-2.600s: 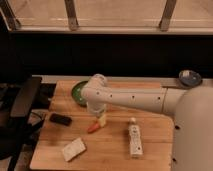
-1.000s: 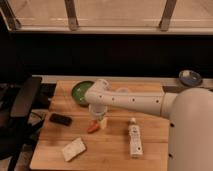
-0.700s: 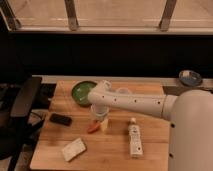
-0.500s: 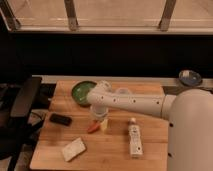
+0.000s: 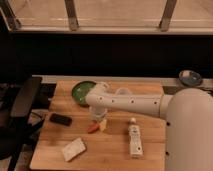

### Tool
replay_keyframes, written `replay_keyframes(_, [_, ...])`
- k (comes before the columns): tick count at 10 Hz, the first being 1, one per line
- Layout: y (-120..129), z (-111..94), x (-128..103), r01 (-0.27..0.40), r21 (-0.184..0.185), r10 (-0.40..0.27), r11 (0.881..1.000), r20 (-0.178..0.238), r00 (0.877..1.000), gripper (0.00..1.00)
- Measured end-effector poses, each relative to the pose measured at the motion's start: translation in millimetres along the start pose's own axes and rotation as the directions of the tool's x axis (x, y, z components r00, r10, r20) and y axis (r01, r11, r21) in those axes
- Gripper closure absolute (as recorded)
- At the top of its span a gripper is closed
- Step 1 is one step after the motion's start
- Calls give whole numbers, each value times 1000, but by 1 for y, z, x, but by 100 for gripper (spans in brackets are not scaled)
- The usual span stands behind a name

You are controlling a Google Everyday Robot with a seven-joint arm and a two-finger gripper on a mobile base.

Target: Drag the pepper across the table

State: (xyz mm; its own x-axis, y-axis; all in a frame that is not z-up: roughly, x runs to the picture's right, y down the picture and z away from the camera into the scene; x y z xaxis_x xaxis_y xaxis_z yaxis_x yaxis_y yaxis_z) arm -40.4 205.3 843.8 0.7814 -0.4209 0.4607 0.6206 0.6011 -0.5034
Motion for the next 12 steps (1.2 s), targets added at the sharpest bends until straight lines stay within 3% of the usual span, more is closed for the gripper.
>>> replay_keyframes(12, [-8, 6, 2, 20, -20, -21, 1000, -28, 999, 41])
